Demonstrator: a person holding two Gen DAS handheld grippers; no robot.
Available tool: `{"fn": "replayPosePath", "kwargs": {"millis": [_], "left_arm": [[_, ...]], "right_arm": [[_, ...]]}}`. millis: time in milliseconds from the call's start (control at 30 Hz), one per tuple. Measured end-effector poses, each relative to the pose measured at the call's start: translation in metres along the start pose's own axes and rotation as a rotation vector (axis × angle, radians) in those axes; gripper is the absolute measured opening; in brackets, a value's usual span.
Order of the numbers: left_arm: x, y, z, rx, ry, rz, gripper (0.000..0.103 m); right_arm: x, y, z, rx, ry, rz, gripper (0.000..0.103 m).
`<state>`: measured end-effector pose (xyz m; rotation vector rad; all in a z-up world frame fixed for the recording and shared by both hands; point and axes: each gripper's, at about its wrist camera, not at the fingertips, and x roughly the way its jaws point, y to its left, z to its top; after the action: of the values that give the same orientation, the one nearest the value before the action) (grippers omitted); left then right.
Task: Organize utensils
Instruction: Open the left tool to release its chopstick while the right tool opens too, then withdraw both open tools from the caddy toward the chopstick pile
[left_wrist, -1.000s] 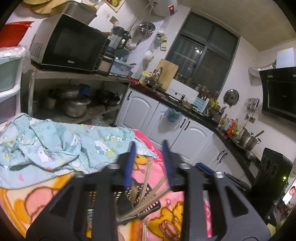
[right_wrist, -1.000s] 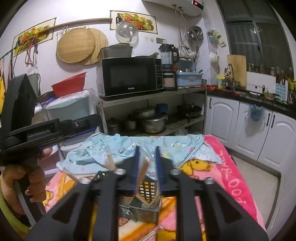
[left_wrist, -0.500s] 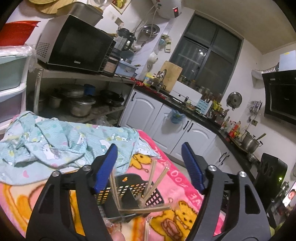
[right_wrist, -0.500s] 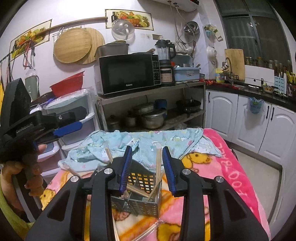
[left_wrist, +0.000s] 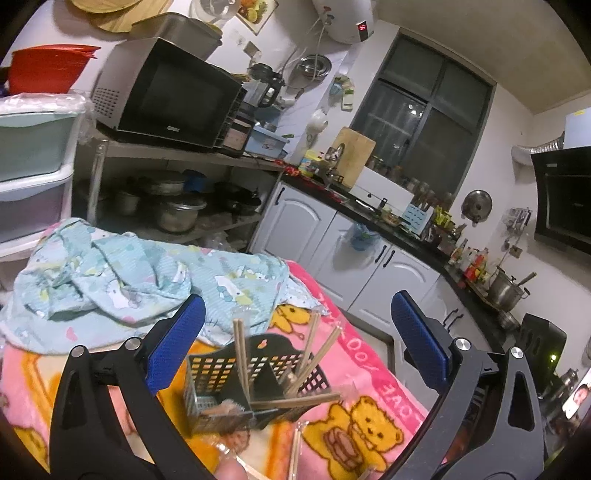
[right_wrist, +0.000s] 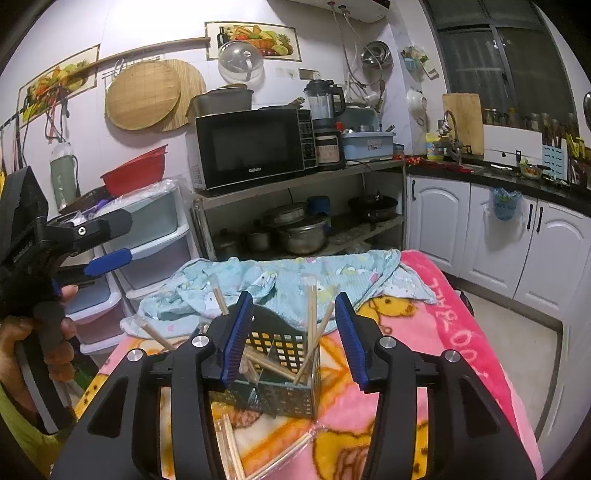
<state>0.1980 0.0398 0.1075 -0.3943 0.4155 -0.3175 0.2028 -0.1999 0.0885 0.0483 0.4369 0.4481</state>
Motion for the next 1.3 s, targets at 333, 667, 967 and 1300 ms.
{"fn": "replayPosePath", "kwargs": {"millis": [333,667,967,1300], "left_arm": [[-0.016,0.006,-0.012,-0.022,0.008,0.027,0.092],[-0.029,0.006,-0.026,-0.021,0.017,0.04,0.092],[-0.035,0.013,-0.04,-0.037,0.042,0.06,0.092],[-0.036,0.02,-0.058,-0.053,0.084,0.076,0.092]], "right_arm": [[-0.014,-0.003,-0.007,0.01,0.012,-0.004,0.048],[-0.028,-0.004,-0.021,0.014,0.032,-0.009,0.055],[-0.035,-0.007,-0.03,0.016,0.058,-0.022,0.057],[-0.038,-0.012,-0.045,0.016,0.103,-0.041,0.059]]}}
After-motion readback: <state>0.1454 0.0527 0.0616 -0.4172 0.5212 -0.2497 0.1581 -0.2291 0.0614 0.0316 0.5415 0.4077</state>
